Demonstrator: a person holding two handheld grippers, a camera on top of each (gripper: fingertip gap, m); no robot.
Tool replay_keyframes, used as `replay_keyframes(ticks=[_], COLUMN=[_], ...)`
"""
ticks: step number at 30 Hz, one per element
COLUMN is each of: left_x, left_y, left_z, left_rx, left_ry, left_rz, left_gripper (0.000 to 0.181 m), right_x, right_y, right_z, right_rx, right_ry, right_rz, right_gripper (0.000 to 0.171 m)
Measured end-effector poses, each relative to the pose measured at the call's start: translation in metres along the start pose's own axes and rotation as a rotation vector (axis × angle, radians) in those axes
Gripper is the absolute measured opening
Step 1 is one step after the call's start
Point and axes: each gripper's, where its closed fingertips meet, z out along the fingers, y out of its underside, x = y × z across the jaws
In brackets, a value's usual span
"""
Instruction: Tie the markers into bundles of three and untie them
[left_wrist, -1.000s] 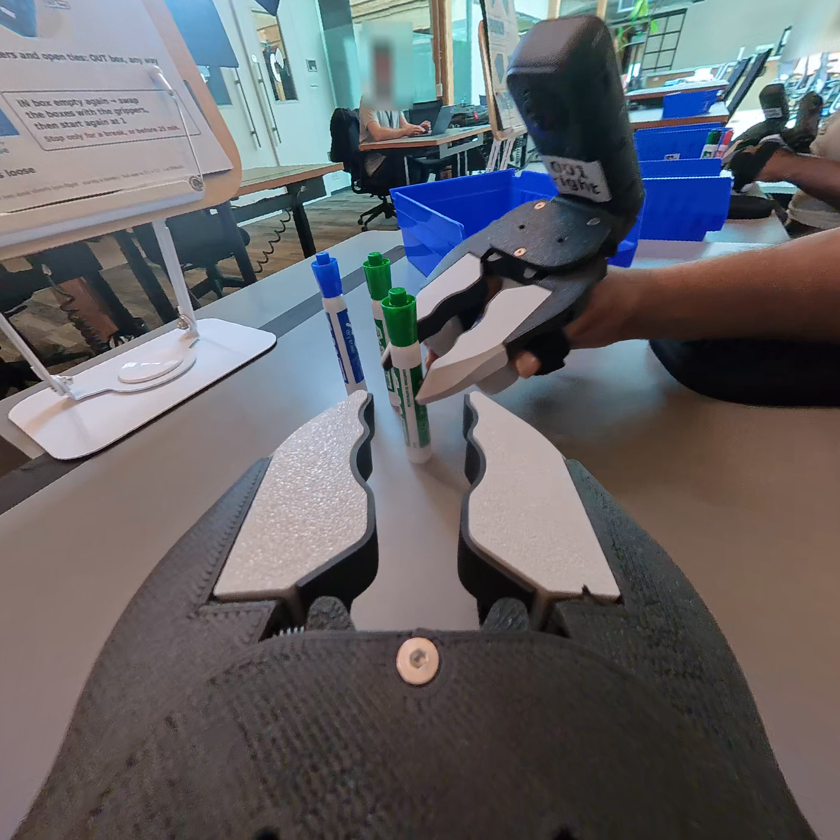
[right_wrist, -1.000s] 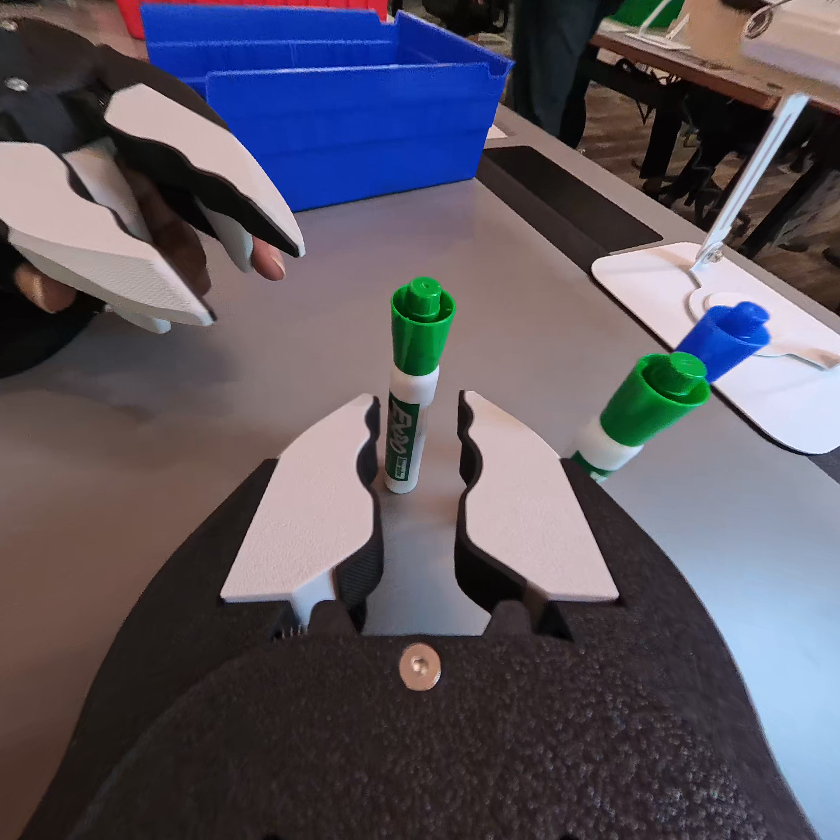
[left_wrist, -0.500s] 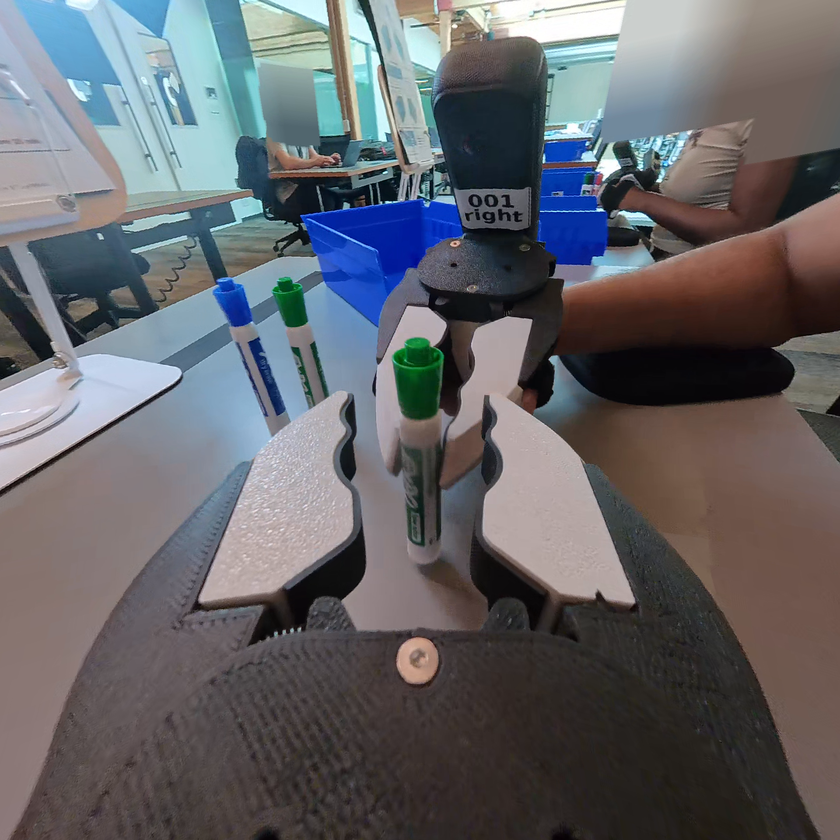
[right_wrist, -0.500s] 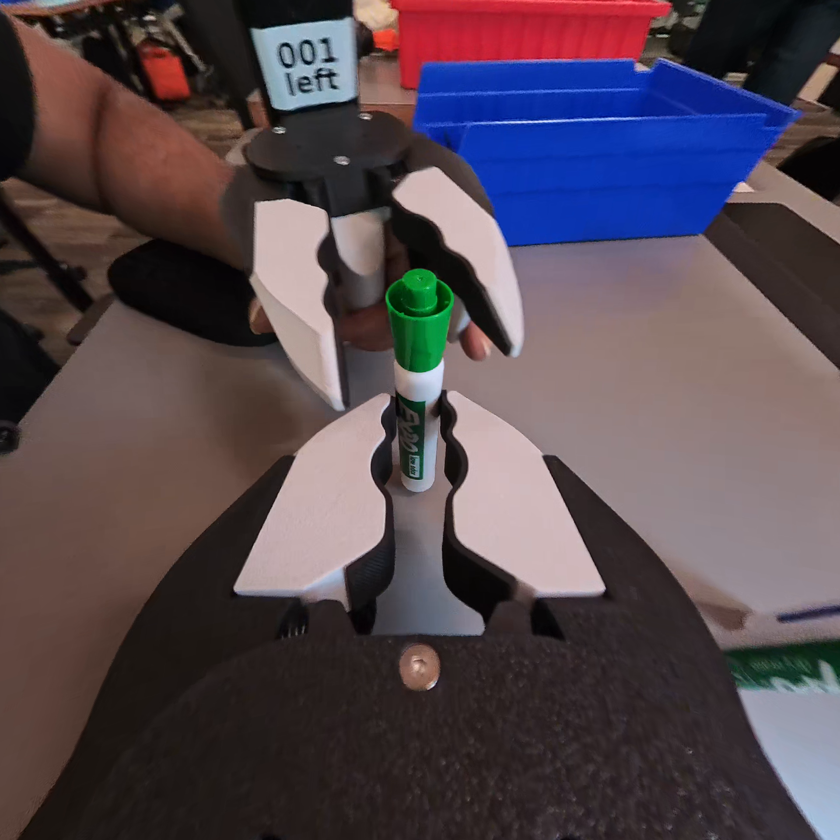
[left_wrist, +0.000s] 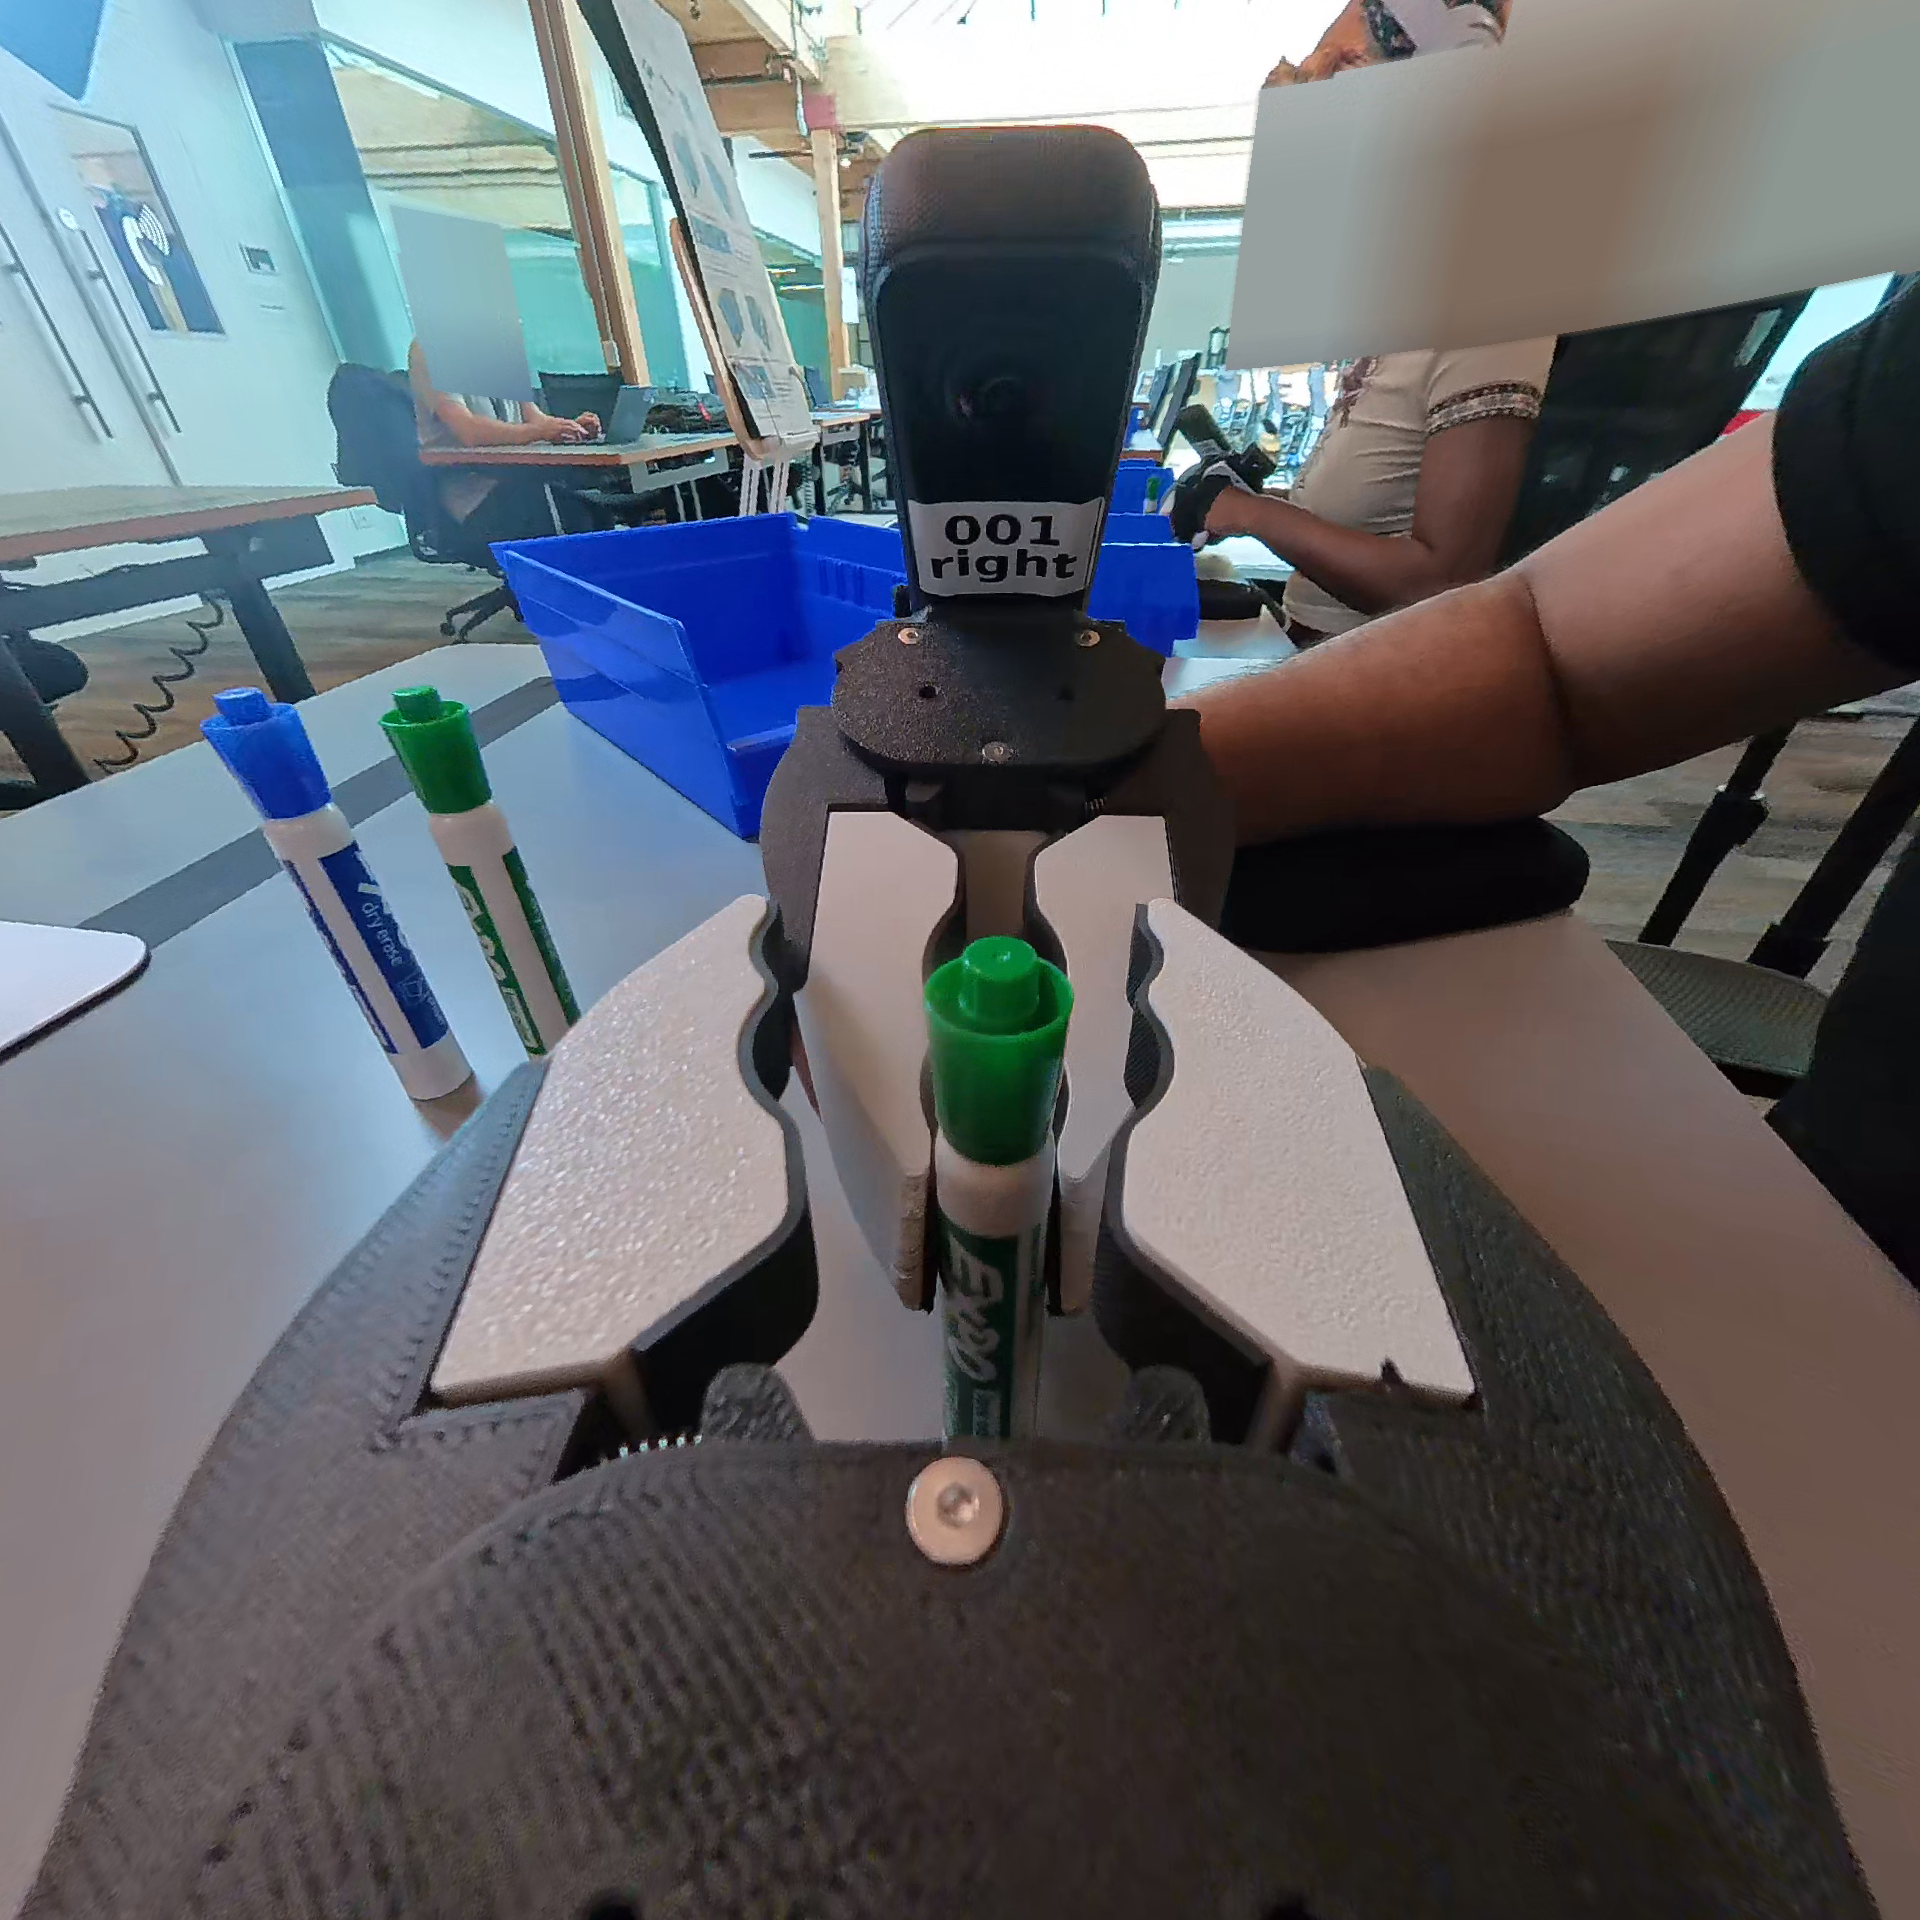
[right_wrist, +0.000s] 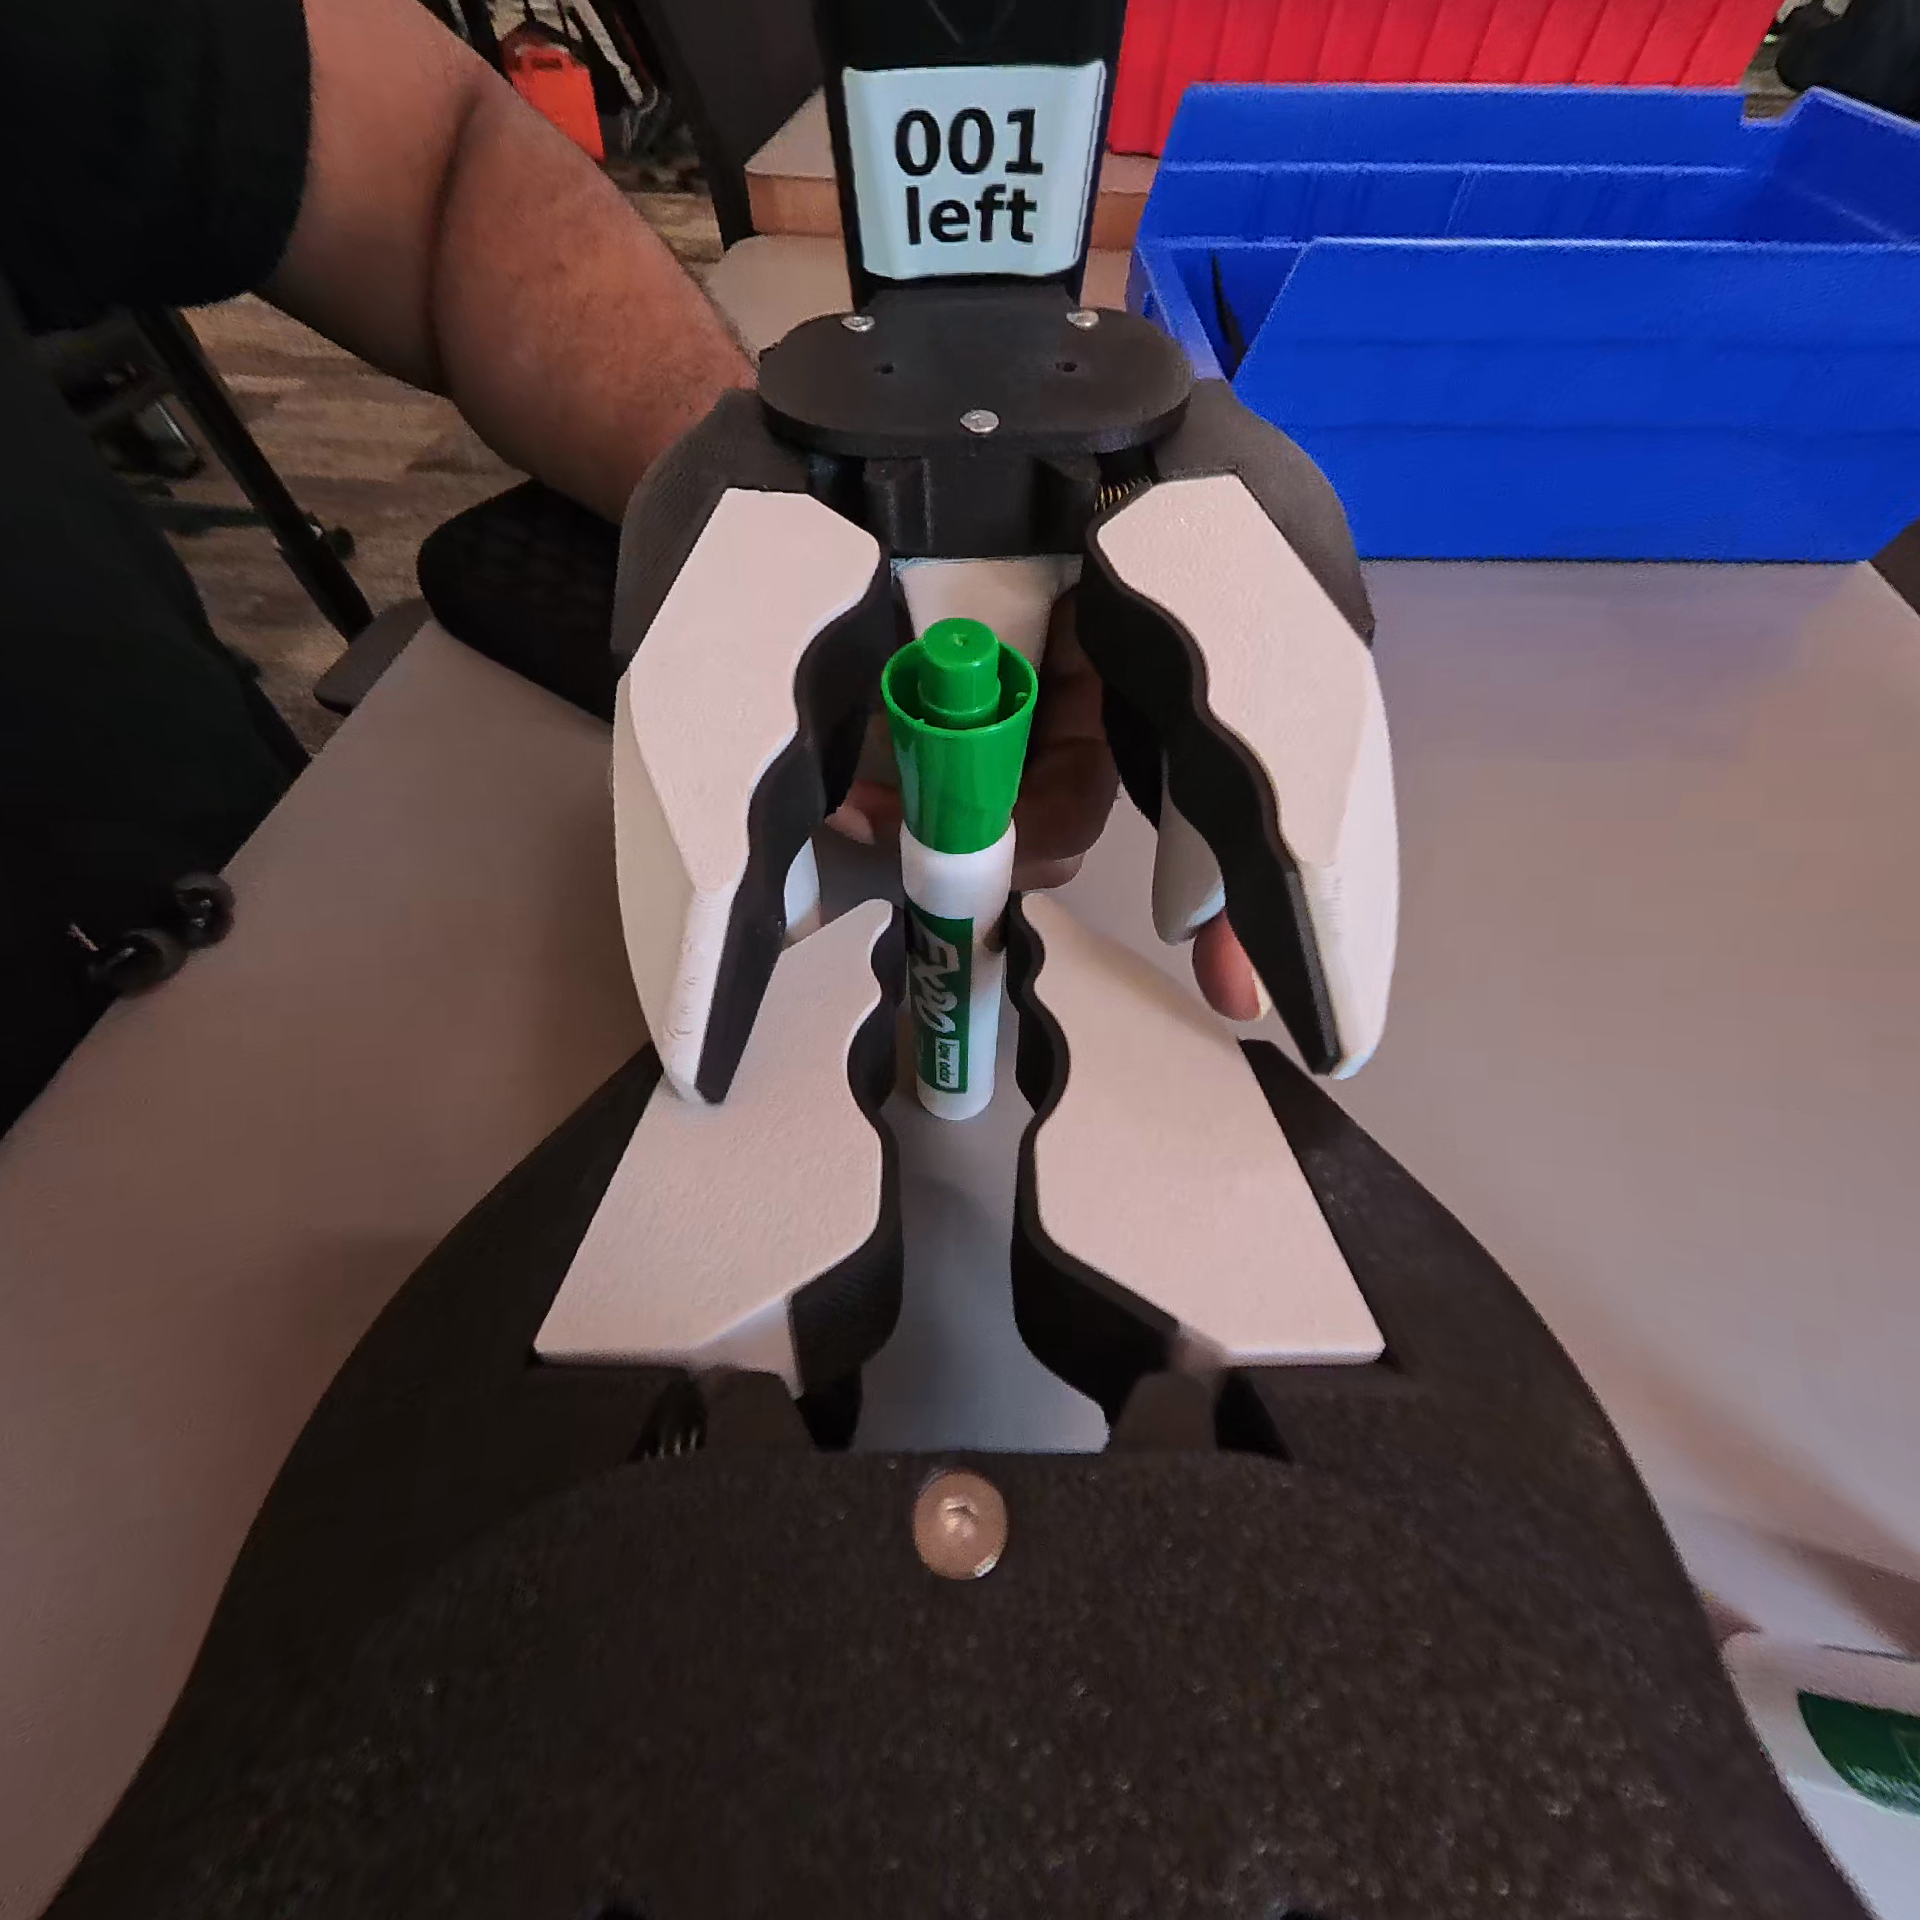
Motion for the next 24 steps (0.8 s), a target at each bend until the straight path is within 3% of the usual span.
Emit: replay_keyframes(ticks=[11, 17, 24], left_x=[0.001, 0.001, 0.001], left_y=[0.005, 0.004, 0.029], left_z=[0.003, 0.003, -0.003], left_rx=[0.035, 0.043, -0.165], left_ry=[0.097, 0.089, 0.076], left_rz=[-0.031, -0.015, 0.054], left_gripper=[0.060, 0.057, 0.050], right_x=[-0.001, 0.004, 0.010], right_y=[0.021, 0.028, 0.026], right_z=[0.003, -0.018, -0.034], right_rx=[-0.087, -0.103, -0.075], right_ry=[-0.003, 0.010, 0.033], right_rz=[-0.007, 0.021, 0.048], right_gripper=[0.025, 0.027, 0.027])
